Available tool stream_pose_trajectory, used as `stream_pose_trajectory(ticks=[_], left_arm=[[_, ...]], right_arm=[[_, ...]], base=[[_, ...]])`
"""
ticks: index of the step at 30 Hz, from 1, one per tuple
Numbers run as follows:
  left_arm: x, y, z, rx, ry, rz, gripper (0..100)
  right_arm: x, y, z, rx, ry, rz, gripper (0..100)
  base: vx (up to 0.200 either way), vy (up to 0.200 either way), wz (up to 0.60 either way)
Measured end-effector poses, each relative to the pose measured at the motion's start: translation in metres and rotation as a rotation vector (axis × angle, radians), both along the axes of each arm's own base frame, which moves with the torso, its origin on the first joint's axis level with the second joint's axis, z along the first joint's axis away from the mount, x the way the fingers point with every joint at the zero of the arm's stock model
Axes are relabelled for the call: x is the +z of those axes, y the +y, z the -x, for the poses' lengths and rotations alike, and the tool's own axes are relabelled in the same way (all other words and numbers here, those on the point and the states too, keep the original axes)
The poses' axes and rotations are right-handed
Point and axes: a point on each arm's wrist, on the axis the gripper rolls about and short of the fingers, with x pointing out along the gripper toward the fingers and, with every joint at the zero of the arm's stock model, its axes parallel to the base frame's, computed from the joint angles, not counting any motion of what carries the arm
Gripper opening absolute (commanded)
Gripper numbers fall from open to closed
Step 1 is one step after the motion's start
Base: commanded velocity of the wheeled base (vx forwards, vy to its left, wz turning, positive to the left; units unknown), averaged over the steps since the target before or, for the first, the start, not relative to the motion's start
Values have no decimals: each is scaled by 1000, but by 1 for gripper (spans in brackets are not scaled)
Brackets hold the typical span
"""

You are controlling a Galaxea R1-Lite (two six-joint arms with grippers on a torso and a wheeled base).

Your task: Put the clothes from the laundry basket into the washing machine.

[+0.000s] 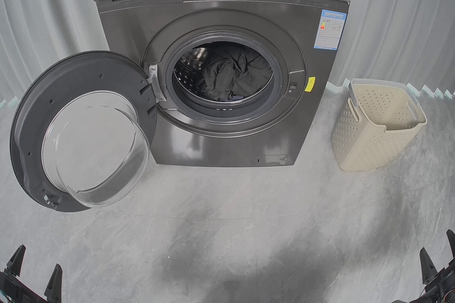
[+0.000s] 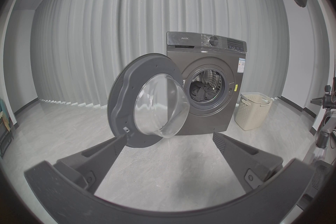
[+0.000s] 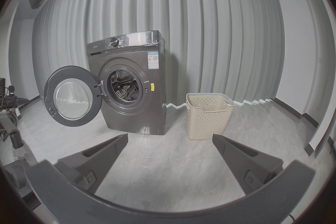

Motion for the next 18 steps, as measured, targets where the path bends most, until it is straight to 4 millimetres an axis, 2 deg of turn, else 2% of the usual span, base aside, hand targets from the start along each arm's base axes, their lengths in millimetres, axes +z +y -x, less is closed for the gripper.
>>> stream_pose_trajectory(ticks=[6,18], left_arm=[[0,0,0,0,-1,-1,100],[0,0,0,-3,-1,3,100]], right_arm=[[0,0,0,0,0,0,100],[0,0,0,0,0,0,100]], base=[[-200,200,0],[0,0,0]])
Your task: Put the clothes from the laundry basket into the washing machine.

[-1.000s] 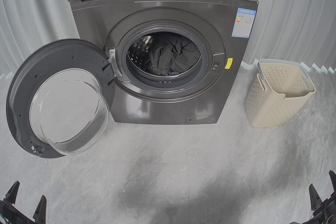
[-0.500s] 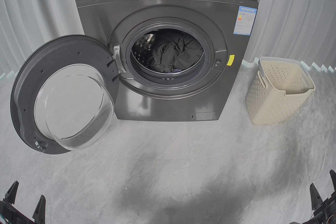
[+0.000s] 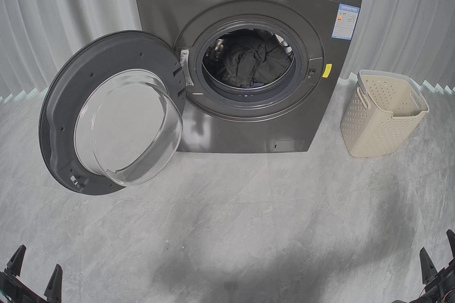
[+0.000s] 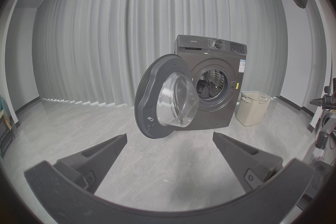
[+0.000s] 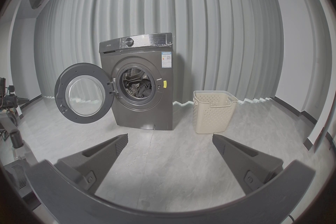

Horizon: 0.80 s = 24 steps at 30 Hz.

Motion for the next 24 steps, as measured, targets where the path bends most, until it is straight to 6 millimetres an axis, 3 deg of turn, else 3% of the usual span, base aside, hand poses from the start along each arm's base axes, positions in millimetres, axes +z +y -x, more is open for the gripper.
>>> stream_pose_trajectory(ticks=[15,24], left_arm=[[0,0,0,-8,0,8,100],[0,0,0,-6,0,8,100]], right_arm=[[0,0,0,0,1,0,100],[0,0,0,0,1,0,100]], base=[[200,0,0],[0,0,0]])
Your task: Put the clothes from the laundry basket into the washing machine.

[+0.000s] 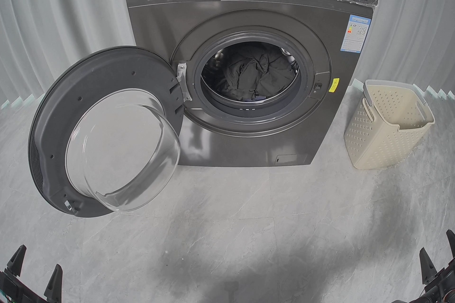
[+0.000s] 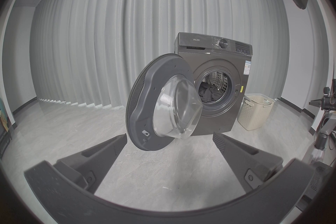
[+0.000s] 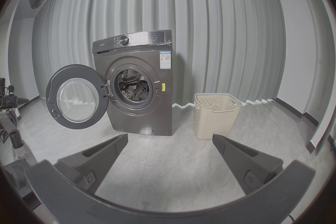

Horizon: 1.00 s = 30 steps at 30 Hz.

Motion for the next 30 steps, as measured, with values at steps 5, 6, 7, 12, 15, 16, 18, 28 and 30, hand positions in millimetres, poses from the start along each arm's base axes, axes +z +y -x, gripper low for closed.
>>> stream_pose_trajectory(ticks=[5,6,7,12,15,16,18,28,30], left_arm=[[0,0,0,-2,0,0,100],[0,0,0,-1,0,0,100],[0,0,0,-1,0,0,100],[0,0,0,-1,1,0,100],[0,0,0,1,1,0,100],[0,0,0,1,1,0,100],[0,0,0,4,0,0,100],[0,0,0,5,1,1,100],[0,0,0,5,1,2,100]], right_arm=[[0,0,0,0,0,0,100],[0,0,0,0,0,0,100],[0,0,0,0,0,0,100],[0,0,0,0,0,0,100],[0,0,0,0,1,0,100],[0,0,0,0,1,0,100],[0,0,0,-1,1,0,100],[0,0,0,-2,2,0,100],[0,0,0,-2,2,0,100]], base=[[0,200,0],[0,200,0],[0,200,0],[0,200,0],[0,200,0],[0,0,0],[0,0,0],[0,0,0],[0,0,0]])
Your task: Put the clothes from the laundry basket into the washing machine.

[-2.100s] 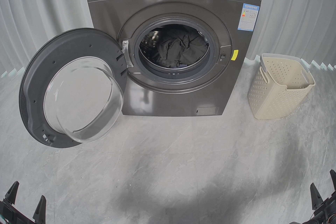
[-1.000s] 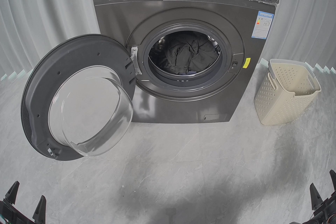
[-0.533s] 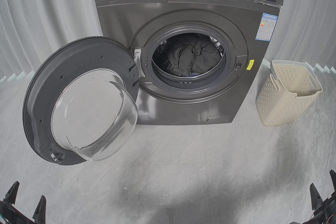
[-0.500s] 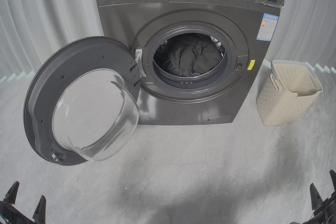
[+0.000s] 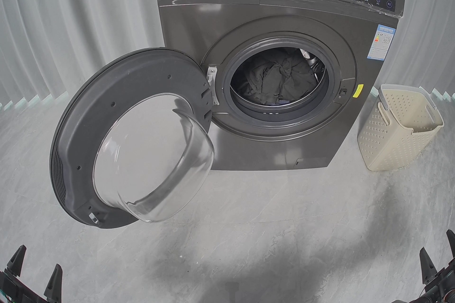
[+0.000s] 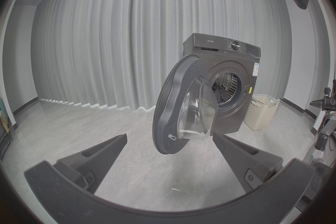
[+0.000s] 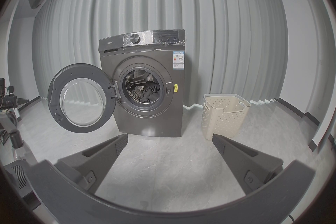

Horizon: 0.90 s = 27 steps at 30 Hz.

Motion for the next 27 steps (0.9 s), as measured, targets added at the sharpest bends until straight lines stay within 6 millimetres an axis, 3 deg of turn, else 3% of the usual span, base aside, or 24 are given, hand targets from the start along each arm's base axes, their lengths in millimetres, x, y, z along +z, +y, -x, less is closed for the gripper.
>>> stream_pose_trajectory(ticks=[7,10,27], left_arm=[[0,0,0,2,1,9,100],[0,0,0,2,1,8,100],[0,0,0,2,2,6,100]], right_arm=[[0,0,0,-3,0,4,100],[0,0,0,-2,0,0,100],[0,0,0,0,0,0,100]], base=[[0,0,0],[0,0,600],[0,0,0]])
